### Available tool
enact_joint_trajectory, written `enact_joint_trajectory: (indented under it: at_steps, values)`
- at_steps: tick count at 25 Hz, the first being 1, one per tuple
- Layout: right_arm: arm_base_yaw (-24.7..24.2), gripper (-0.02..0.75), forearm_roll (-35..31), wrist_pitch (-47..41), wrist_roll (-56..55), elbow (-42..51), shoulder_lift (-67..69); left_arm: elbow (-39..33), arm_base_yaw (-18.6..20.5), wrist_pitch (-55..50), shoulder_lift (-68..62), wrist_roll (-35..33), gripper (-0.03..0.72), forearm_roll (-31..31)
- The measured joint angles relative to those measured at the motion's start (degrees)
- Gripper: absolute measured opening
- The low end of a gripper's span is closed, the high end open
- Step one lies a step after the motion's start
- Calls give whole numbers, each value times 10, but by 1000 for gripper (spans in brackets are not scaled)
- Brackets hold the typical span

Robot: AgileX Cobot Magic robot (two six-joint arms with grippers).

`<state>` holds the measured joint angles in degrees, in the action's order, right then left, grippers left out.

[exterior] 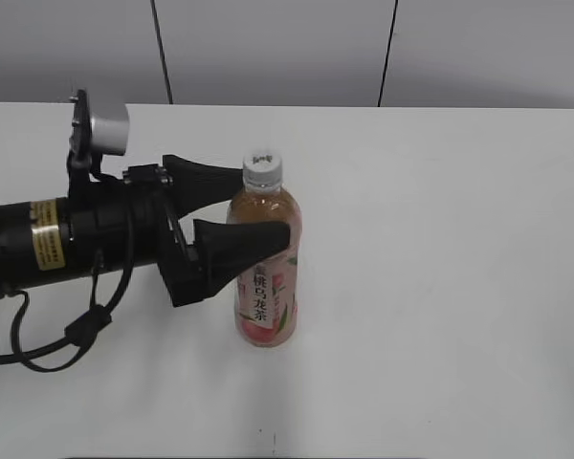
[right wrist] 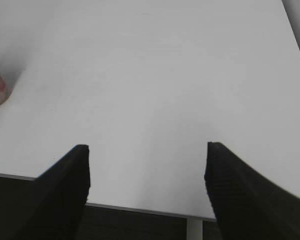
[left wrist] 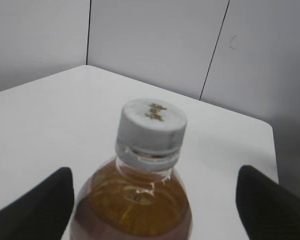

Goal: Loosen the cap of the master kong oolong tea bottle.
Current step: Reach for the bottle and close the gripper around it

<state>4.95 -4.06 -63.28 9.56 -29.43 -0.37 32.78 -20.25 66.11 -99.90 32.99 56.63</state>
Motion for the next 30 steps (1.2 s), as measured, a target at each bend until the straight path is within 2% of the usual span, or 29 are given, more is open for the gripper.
enact_joint_trajectory:
  at_steps: [6,20,22,26,30]
  values:
    - [0,546,0,0,0,0,0,14,-28,-11,-39,-12,589,-29]
    - [0,546,0,0,0,0,0,64,-31,15,-123,-21,582,-26]
    - [0,546,0,0,0,0,0,64,-31,14,-124,-21,564,-23]
    - [0,546,0,0,0,0,0,64,-31,17,-124,-29,468,-22]
    - [0,546,0,0,0,0,0,64,-31,18,-124,-34,461,-21]
